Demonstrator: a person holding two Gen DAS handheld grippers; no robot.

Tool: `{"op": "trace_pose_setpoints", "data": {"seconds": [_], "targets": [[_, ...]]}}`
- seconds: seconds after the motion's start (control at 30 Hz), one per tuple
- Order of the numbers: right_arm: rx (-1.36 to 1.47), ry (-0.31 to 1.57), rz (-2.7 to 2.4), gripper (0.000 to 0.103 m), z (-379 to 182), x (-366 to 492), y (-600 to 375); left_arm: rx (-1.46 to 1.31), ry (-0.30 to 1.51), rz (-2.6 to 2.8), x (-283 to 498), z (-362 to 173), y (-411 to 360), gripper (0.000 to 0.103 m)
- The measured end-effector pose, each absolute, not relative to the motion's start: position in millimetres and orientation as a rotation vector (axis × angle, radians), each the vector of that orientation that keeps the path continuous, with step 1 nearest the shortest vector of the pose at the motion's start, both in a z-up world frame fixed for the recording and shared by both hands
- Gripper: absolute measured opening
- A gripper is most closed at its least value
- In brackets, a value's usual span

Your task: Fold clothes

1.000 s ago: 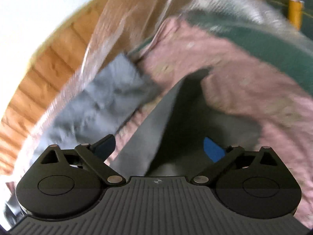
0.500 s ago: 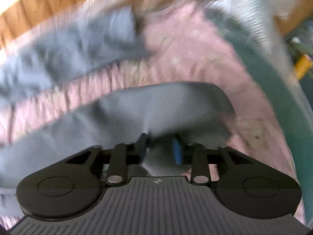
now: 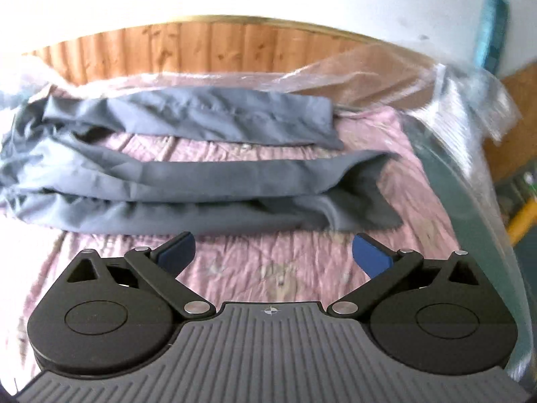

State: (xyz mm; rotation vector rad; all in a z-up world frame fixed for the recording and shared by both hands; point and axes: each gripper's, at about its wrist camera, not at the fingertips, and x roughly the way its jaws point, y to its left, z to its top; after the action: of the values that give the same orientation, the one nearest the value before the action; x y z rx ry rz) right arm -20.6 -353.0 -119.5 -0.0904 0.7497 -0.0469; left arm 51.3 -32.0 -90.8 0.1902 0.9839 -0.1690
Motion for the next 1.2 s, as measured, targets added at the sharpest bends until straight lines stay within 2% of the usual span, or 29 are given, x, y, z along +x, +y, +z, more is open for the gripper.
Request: {"op": "trace_pose_setpoints", "data": {"seconds": [0.17, 0.27, 0.47, 0.67, 0.8, 0.93, 1.1, 1.13, 1.17, 1.2], "targets": [[0.169, 0.825, -0.097, 0.101, -119.5, -95.0, -352.5, 0.209, 0.967, -0.277, 5.1, -105.9, -44.1, 0.078], [0.21, 0.902, -0.103, 0.101, -128.7, -132.5, -351.7, 0.177, 0.986, -0.31, -16.4, -112.6, -38.2, 0.079], [0.325, 0.899, -0.167, 0.101, -126.7, -137.0, -380.6, 0.061, 1.025, -0.252, -13.4, -119.1, 5.8, 0.081], [0.544, 0.776, -0.211, 0.101, -117.2, -24.4, -431.9, -0.342, 1.077, -0.076, 65.3, -126.2, 92.1, 0.081], [0.619, 0.76, -0.305, 0.101, -146.1, 69.6, -468.3, -0.59, 1.06, 0.032, 115.8, -135.0, 131.0, 0.082], [0.621, 0.799, -0.326, 0.101, -181.4, 143.8, -493.7, -0.74, 1.046, 0.156, 159.6, -152.8, 146.1, 0.087], [0.604, 0.846, -0.32, 0.099, -212.9, 199.1, -517.2, -0.848, 1.075, 0.214, 200.2, -184.8, 135.7, 0.088], [0.604, 0.867, -0.326, 0.091, -220.2, 206.8, -522.5, -0.859, 1.079, 0.199, 203.1, -188.7, 128.0, 0.088], [0.618, 0.902, -0.307, 0.052, -227.8, 214.7, -528.2, -0.869, 1.083, 0.184, 206.1, -192.6, 120.2, 0.088], [0.631, 0.931, -0.287, 0.003, -233.9, 221.7, -533.5, -0.875, 1.085, 0.172, 208.2, -195.8, 112.3, 0.088]]}}
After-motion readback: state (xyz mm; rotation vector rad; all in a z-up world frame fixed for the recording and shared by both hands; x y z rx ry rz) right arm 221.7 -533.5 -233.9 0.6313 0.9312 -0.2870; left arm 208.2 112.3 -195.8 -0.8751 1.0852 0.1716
